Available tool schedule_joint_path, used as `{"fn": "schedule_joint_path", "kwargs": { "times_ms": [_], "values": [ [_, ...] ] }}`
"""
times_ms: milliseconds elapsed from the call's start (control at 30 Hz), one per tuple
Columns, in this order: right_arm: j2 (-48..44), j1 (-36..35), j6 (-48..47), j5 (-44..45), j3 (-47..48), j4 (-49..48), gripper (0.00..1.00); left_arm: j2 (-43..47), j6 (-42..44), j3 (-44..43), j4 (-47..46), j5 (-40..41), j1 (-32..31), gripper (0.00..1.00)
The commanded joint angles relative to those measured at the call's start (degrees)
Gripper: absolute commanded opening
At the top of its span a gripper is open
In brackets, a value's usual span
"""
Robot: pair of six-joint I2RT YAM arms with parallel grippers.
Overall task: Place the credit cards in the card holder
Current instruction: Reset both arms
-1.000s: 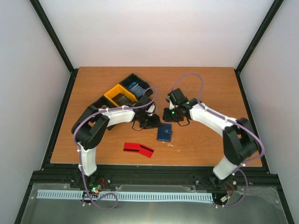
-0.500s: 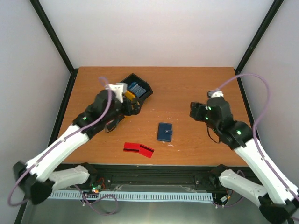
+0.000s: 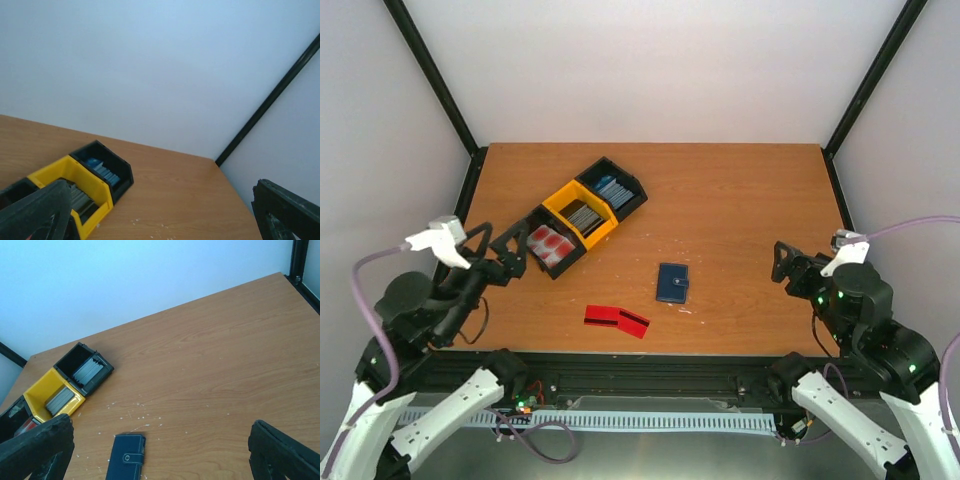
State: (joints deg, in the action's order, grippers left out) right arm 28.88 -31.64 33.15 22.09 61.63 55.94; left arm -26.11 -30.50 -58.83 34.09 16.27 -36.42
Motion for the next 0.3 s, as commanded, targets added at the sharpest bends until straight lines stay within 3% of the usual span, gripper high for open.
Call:
{"fn": "schedule_joint_path", "kwargs": {
  "times_ms": [0,267],
  "values": [
    [-2.2,0.0,1.8,1.8,1.6,3.9,0.94,1.9,3.0,-4.9,8.2,5.1,0.4,1.0],
    [-2.8,0.0,3.2,1.2,1.5,4.5,0.94,1.8,3.4,-7.0,10.6,5.7,0.4,1.0]
  ]
}}
